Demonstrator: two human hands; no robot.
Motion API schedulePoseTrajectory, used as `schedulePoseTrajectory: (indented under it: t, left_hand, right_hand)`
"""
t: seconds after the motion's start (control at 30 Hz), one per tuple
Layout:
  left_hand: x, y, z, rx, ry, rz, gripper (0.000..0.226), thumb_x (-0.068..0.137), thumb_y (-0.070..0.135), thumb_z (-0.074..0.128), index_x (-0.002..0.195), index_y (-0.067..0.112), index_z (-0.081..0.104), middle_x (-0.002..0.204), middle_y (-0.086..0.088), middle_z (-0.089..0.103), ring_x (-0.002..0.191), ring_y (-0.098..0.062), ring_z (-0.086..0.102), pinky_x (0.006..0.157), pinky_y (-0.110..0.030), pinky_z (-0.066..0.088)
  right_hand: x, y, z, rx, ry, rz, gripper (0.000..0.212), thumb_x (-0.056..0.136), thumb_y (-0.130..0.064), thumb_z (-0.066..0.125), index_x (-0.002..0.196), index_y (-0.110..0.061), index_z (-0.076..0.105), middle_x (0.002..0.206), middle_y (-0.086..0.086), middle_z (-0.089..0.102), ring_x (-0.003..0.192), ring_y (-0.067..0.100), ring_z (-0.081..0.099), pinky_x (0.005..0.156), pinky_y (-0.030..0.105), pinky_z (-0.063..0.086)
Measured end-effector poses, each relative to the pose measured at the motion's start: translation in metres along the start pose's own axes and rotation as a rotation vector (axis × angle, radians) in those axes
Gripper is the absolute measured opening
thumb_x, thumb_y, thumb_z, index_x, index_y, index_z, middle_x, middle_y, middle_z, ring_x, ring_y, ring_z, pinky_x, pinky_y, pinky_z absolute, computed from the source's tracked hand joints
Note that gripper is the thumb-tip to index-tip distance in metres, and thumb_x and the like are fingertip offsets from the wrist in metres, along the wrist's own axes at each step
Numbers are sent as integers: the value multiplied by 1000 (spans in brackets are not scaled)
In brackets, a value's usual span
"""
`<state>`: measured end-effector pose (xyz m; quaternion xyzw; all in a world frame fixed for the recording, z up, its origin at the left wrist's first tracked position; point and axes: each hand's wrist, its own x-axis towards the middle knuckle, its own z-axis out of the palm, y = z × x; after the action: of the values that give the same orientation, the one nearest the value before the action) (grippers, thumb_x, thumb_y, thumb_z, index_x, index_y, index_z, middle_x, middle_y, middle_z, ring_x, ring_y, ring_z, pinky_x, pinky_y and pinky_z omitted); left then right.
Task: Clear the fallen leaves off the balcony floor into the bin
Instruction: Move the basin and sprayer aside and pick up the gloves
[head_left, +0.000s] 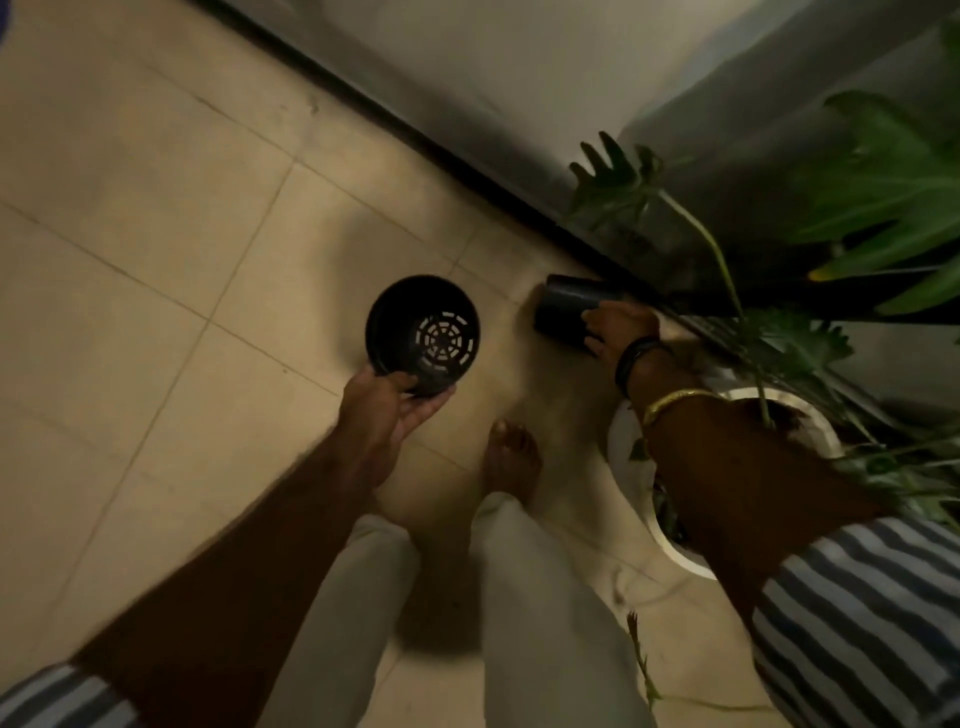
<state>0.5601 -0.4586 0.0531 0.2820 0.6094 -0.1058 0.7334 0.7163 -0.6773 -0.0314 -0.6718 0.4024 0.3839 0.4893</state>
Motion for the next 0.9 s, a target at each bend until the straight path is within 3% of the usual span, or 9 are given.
schedulePoseTrajectory:
  t: [0.1, 0.2, 0.3, 0.43, 0.57, 0.67, 0.8, 0.9]
  left_hand:
    - [-15, 8, -17, -52, 27, 8, 61, 92, -16, 39, 146, 12, 43, 131, -27, 54, 108, -47, 62, 78, -44, 61]
    - [-51, 23, -32, -139, 58, 14, 63, 91, -18, 38, 146, 12, 44, 132, -26, 53, 105, -45, 63, 77, -45, 61]
    - [-100, 42, -47, -208, 87, 35, 64, 88, -19, 39, 144, 10, 45, 133, -27, 54, 112, -46, 60, 78, -45, 61]
    - [-182, 72, -83, -320, 126, 88, 58, 88, -17, 43, 140, 7, 48, 132, -26, 56, 116, -42, 59, 91, -49, 56]
    - [-272, 98, -126, -472, 222, 152, 55, 90, -16, 42, 140, 5, 47, 125, -25, 60, 112, -41, 61, 90, -45, 55]
    - [-334, 105, -169, -587, 282, 177, 51, 92, -15, 44, 140, 4, 47, 127, -26, 60, 110, -38, 62, 89, -42, 54]
    - [-407, 116, -233, -754, 305, 224, 49, 90, -17, 49, 136, 0, 51, 123, -27, 62, 95, -34, 65, 76, -40, 60]
    - [-453, 120, -289, -828, 355, 275, 45, 91, -14, 47, 133, -1, 52, 118, -25, 64, 82, -30, 68, 59, -33, 62]
  right_hand:
    - [-26, 0, 19, -150, 6, -69, 40, 96, -1, 55, 136, 1, 53, 128, 22, 61, 121, 36, 59, 108, 46, 46]
    - [-84, 1, 42, -170, 120, -202, 34, 86, -9, 73, 119, -10, 69, 122, 13, 66, 113, 28, 63, 100, 45, 53]
    - [-171, -7, 69, -184, 72, -306, 28, 86, -10, 74, 114, -12, 70, 119, 8, 67, 107, 21, 63, 96, 37, 54]
    - [-292, -12, 100, -266, -27, -492, 31, 88, -10, 70, 119, -15, 68, 118, 2, 63, 102, 11, 60, 77, 15, 49]
    - [-401, -9, 132, -406, -145, -657, 34, 85, -16, 73, 118, -24, 67, 114, 0, 66, 100, 11, 64, 87, 31, 57]
    - [-482, -6, 155, -532, -256, -793, 38, 86, -13, 72, 123, -18, 67, 112, -3, 66, 99, 10, 63, 87, 29, 54]
    - [-574, 4, 196, -725, -414, -972, 33, 84, -13, 74, 116, -16, 71, 103, -2, 70, 92, 9, 63, 82, 21, 49]
    - [-628, 25, 231, -851, -507, -1106, 25, 82, -14, 77, 107, -14, 75, 100, 2, 74, 91, 14, 68, 83, 26, 52]
